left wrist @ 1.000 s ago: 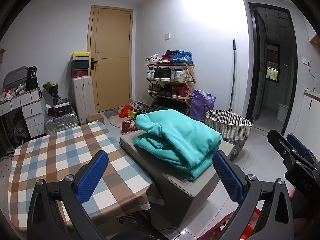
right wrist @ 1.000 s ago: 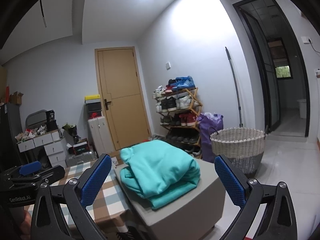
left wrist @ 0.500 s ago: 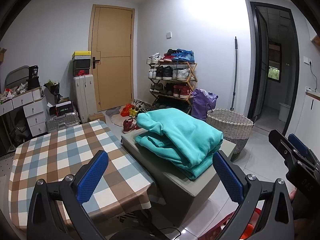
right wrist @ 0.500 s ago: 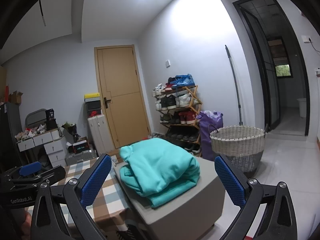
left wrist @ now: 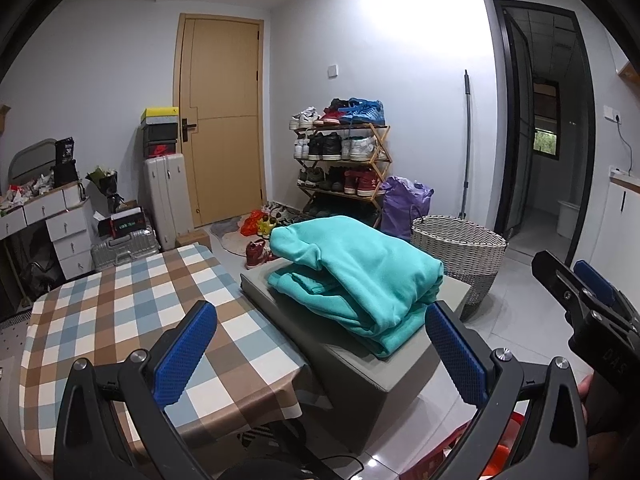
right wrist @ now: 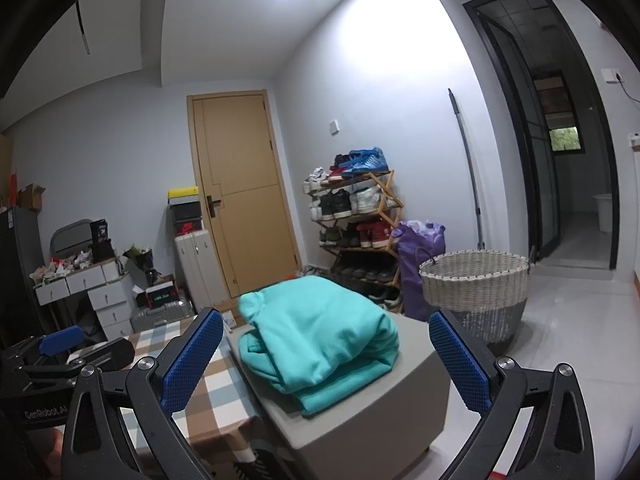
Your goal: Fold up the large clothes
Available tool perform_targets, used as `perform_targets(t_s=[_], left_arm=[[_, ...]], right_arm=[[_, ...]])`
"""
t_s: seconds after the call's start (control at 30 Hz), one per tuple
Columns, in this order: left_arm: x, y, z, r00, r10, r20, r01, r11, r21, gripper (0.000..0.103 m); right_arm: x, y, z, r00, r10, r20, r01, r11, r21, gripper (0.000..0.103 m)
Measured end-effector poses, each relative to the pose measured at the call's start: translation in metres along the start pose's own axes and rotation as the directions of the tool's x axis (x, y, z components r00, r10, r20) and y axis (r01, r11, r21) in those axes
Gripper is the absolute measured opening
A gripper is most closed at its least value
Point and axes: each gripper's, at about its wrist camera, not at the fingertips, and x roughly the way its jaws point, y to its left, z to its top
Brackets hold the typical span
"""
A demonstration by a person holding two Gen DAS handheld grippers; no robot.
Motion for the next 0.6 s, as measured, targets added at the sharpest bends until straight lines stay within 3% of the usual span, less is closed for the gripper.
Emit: perform_targets(t_s=[0.6], left_arm=[[0.0018,-0.0033,0.0007,1.000,0.007,0.004,-0.007,0.999,-0.039,0.102]], right_arm=[[-0.0029,0.0008,-0.0033,1.000,-0.018,0.008,0.018,1.000,-0.016,0.103]])
